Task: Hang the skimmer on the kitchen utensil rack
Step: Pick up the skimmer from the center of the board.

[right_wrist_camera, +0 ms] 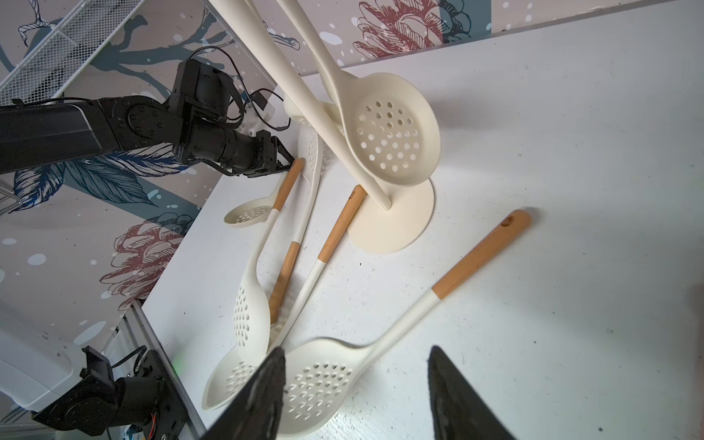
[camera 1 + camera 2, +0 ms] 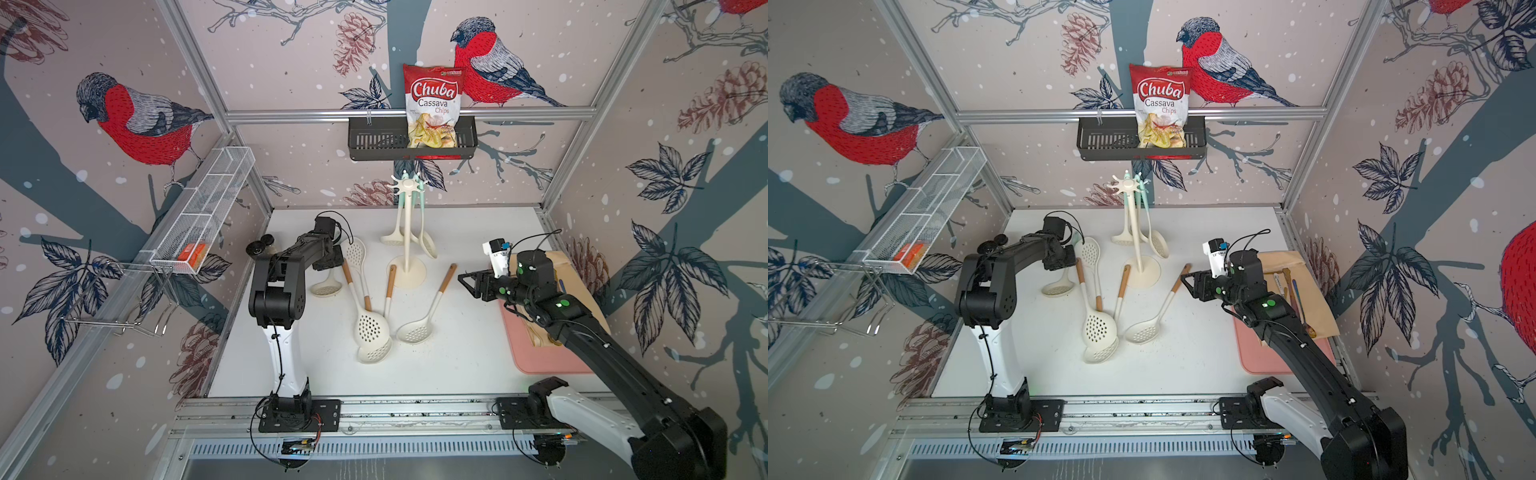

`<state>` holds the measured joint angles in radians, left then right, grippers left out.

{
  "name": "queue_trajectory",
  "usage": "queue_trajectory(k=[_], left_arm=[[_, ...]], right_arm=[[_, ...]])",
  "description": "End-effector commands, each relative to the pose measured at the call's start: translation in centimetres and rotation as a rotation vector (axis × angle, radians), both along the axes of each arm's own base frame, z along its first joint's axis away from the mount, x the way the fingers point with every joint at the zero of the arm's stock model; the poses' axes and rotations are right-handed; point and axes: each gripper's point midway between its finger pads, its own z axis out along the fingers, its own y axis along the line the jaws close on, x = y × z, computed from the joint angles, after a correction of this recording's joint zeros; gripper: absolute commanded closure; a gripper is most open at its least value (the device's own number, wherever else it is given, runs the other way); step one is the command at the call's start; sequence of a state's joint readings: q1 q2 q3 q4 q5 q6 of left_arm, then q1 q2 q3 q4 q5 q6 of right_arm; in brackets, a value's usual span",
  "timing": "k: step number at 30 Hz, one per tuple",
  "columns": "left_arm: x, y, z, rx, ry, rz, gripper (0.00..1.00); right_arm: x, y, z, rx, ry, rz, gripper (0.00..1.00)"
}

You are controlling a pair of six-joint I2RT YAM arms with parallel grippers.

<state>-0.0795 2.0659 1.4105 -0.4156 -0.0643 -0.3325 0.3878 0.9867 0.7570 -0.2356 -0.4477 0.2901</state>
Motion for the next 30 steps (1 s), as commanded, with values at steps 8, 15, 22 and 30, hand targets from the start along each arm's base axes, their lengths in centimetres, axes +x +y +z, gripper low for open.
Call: queue_trajectory(k=[8, 15, 22, 30], left_arm=[[-1.7, 0.4, -0.7, 0.009, 0.041, 0.007, 0.83], [-2.8, 0.6, 8.3, -0.027, -0.175, 0.057, 1.0], [-8.0, -1.5, 18.9, -0.173, -0.46, 0.015, 1.0], [-16.2, -10.5, 28.0, -0.454, -0.757, -0.286, 1.0]], right_arm=[[0.2, -0.1, 1.6, 0.017, -0.071, -0.038, 0.42], [-3.1, 1.9, 4.8, 0.126, -0.269, -0.148, 0.43], [-7.8, 7.7, 7.5, 0.271, -0.396, -0.051, 0.38], [-8.7, 13.1, 11.7, 0.554, -0.335, 0.159, 0.36]])
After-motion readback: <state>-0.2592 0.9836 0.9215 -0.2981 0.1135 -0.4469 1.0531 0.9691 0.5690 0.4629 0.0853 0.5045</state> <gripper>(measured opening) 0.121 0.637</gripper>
